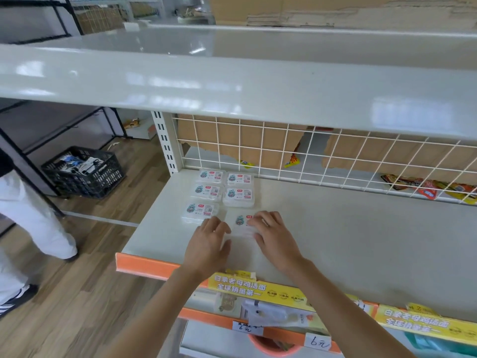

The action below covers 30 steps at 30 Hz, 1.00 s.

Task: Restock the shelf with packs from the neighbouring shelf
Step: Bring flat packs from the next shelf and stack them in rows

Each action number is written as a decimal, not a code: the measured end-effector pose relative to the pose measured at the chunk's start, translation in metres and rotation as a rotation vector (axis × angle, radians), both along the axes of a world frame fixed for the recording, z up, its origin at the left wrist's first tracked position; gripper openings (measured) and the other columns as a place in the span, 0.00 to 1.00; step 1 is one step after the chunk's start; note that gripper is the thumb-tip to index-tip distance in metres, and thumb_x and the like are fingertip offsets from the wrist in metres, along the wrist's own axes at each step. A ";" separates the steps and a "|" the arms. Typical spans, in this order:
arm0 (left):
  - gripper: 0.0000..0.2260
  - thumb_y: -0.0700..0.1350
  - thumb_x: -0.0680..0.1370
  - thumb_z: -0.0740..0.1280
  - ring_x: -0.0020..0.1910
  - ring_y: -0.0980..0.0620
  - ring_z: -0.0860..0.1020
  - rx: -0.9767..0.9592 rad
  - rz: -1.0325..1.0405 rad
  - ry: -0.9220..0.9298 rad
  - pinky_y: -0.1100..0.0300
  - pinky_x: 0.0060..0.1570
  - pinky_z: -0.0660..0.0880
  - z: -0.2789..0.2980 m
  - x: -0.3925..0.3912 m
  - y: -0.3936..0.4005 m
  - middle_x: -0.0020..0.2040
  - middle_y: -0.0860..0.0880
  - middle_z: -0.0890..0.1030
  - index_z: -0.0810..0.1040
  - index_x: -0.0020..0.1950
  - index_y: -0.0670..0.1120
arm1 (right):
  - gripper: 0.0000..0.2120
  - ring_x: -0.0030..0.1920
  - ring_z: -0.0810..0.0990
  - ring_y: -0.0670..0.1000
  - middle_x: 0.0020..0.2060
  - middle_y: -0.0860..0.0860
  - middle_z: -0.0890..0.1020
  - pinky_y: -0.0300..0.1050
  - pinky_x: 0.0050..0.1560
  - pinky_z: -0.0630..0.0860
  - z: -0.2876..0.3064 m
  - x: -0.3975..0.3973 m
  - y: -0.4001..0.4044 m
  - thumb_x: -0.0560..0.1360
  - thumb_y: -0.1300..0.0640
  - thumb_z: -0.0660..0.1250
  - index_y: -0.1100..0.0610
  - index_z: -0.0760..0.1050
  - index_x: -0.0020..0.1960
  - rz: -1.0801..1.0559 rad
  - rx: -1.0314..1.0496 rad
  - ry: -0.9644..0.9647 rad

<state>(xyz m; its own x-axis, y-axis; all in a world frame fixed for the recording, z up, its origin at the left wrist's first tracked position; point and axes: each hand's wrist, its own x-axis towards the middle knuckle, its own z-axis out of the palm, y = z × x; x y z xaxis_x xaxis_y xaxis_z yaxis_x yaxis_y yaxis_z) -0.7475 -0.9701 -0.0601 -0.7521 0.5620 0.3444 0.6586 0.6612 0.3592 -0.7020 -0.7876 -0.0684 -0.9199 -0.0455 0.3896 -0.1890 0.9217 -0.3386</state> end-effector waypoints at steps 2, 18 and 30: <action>0.09 0.37 0.63 0.75 0.37 0.45 0.77 -0.049 -0.017 0.005 0.57 0.33 0.74 0.001 -0.003 -0.011 0.39 0.47 0.77 0.78 0.40 0.43 | 0.15 0.54 0.63 0.50 0.54 0.53 0.76 0.48 0.52 0.75 0.001 -0.012 -0.007 0.70 0.66 0.67 0.58 0.76 0.57 0.008 -0.003 -0.006; 0.10 0.45 0.68 0.56 0.33 0.46 0.74 -0.203 -0.566 0.120 0.57 0.31 0.73 -0.001 0.009 0.064 0.35 0.47 0.74 0.74 0.35 0.44 | 0.16 0.38 0.79 0.54 0.36 0.50 0.79 0.43 0.32 0.77 0.017 0.077 0.035 0.64 0.60 0.52 0.56 0.78 0.42 -0.231 0.201 -0.019; 0.10 0.48 0.71 0.57 0.36 0.48 0.75 -0.121 -0.949 0.259 0.60 0.33 0.72 0.030 0.165 0.273 0.35 0.49 0.74 0.77 0.37 0.47 | 0.15 0.39 0.78 0.53 0.37 0.50 0.78 0.43 0.33 0.78 0.034 0.316 0.186 0.62 0.57 0.54 0.55 0.77 0.42 -0.642 0.321 -0.140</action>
